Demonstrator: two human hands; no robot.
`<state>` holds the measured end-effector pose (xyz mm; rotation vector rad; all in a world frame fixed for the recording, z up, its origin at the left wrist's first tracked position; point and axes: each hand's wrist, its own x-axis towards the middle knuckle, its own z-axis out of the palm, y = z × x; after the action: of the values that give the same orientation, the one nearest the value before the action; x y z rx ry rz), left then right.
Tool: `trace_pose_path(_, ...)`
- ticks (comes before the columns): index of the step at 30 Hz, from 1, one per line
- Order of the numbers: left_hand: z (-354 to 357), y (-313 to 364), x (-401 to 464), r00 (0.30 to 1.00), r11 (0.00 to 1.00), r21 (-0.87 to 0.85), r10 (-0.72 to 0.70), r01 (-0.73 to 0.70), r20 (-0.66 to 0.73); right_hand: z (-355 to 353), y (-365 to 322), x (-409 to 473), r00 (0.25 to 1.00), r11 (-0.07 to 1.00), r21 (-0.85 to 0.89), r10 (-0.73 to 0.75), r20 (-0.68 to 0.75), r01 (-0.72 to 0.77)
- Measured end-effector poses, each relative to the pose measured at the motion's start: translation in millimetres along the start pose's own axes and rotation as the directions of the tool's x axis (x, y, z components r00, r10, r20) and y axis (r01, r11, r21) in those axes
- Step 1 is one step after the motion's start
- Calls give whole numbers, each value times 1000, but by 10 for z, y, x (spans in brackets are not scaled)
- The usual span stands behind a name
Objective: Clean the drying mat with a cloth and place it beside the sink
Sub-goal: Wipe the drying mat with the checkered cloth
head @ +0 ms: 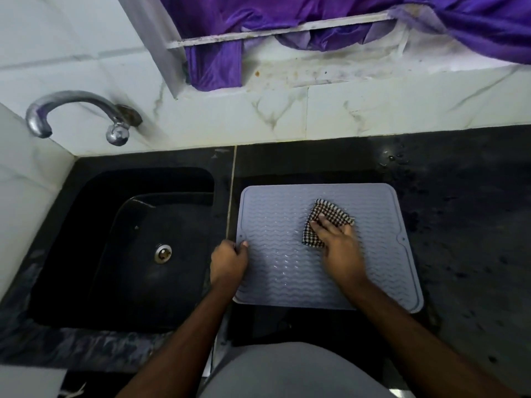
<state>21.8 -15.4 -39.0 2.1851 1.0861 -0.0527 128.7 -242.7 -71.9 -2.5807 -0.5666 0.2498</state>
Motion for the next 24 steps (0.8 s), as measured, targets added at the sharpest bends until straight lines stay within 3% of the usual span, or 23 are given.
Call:
trace_pose_path(7,-29,-223,-106,1000,1000,19,8,-9,10,-40,-50,-69,998,997,-29,-68,-7,68)
trace_pose_path(16,-38,-446,-348,996,997,-26,70,-71,-50,-17,-166,-391,1000,999,-32,-21,-9,20)
trace_pose_path(24,-96,-562,-379,998,998,-9,64,-64,-18,20,-239,-516,1000,1000,14,-13,-5,13)
